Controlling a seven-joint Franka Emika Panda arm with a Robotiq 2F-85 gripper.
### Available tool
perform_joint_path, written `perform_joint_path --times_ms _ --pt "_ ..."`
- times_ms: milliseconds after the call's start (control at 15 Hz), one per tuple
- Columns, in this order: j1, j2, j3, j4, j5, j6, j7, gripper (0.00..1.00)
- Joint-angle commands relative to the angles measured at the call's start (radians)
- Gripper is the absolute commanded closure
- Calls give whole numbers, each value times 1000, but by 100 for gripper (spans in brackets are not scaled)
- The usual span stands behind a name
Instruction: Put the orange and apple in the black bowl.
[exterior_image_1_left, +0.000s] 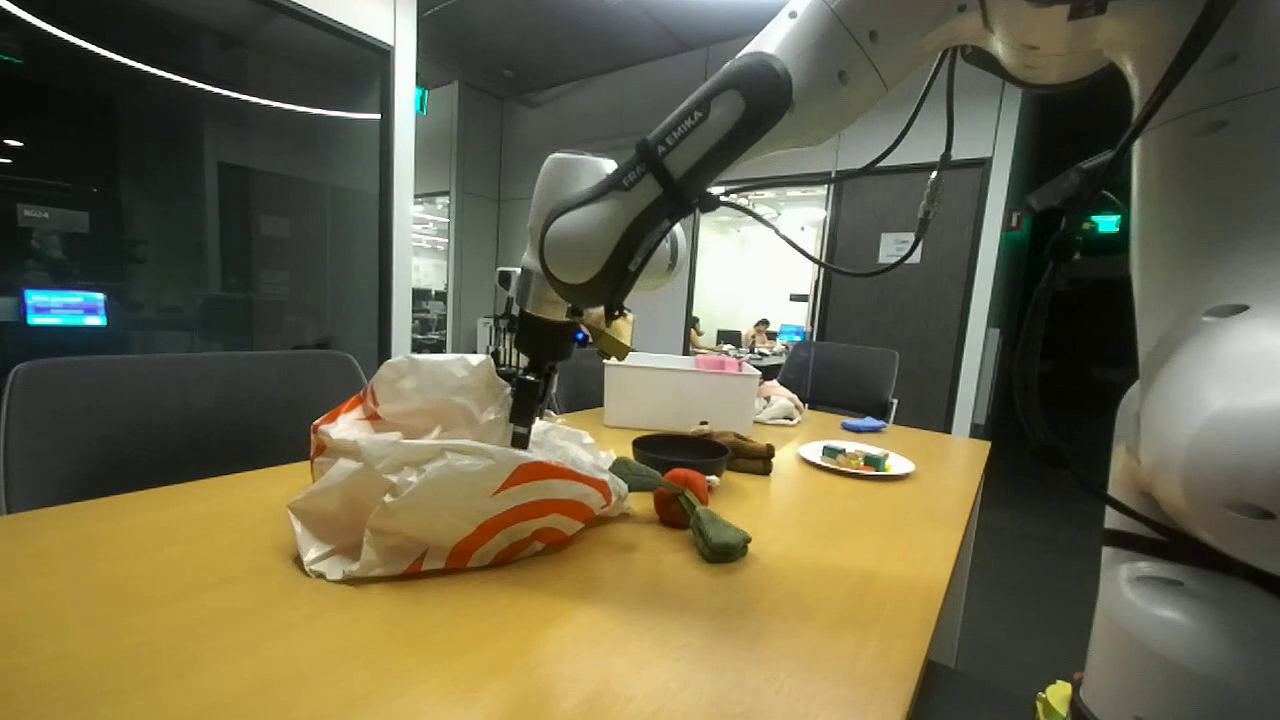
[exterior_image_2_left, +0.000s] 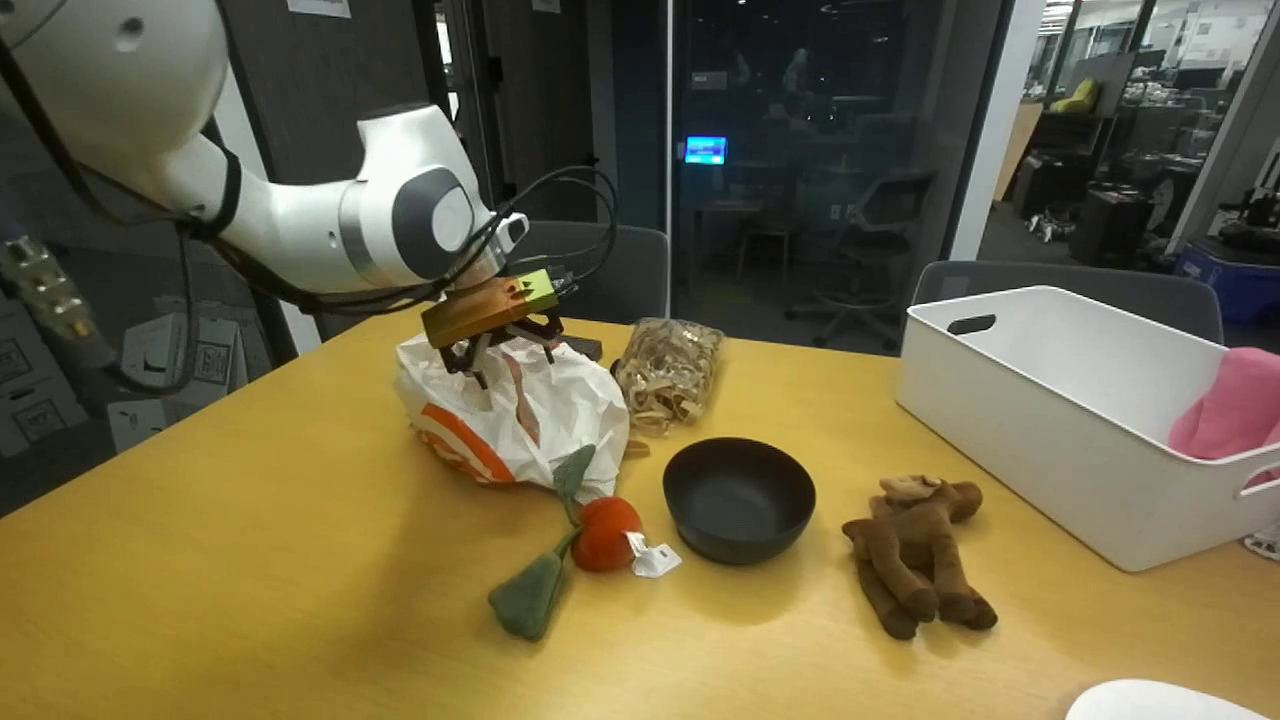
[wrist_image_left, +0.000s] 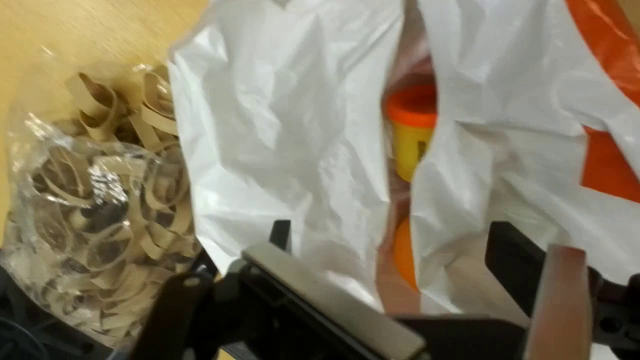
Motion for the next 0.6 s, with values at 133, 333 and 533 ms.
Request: perform_joint_path --times_ms 133,333,533 --pt "-3 -82 47 -13 294 -71 -283 0" --pt "-3 -76 34 -9 337 -52 -351 15" --pt "-6 -76 27 -16 360 1 -420 42"
